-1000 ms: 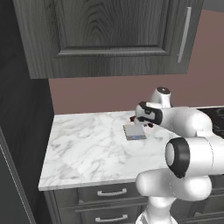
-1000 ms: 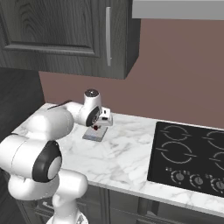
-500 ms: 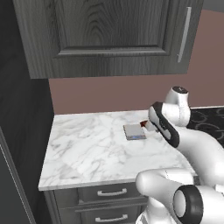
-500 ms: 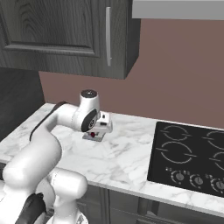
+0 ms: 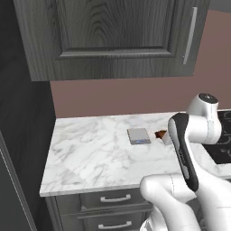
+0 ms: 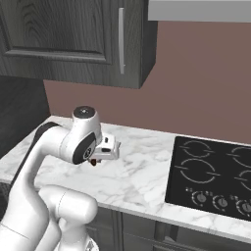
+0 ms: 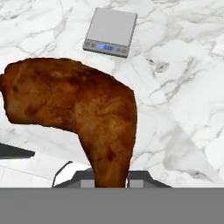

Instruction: Take the chicken drumstick from the fridge and place it on the digital scale on the counter by the fridge. Wait a few seconds for a reading, then move it to the plate on the dining counter.

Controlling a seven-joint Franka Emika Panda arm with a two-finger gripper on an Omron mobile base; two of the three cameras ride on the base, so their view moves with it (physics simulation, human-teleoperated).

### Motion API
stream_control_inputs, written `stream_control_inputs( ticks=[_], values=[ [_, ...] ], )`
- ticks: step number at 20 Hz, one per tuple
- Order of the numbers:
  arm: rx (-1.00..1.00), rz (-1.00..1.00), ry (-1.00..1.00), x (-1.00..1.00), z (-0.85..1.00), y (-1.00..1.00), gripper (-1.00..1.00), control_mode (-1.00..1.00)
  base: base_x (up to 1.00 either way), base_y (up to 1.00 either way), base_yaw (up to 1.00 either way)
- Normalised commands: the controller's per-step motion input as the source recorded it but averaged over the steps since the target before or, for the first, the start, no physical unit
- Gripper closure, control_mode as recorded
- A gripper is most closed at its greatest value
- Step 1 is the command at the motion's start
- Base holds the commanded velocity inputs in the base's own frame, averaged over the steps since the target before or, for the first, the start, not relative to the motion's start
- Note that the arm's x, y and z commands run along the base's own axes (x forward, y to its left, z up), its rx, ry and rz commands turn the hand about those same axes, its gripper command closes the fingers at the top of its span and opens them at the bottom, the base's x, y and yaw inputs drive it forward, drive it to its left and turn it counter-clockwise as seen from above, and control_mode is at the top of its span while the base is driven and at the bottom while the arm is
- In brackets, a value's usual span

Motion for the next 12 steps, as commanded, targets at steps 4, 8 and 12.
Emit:
stream_control_inputs(
  ticks=[4, 8, 12],
  values=[
    [0.0, 0.0, 0.0, -0.72, 0.46, 0.01, 1.0, -1.0, 0.0, 0.0, 0.0],
    [0.0, 0.0, -0.02, -0.26, 0.27, 0.01, 1.0, -1.0, 0.0, 0.0, 0.0],
    [0.0, 0.0, 0.0, 0.0, 0.0, 0.0, 1.0, -1.0, 0.0, 0.0, 0.0]
  ],
)
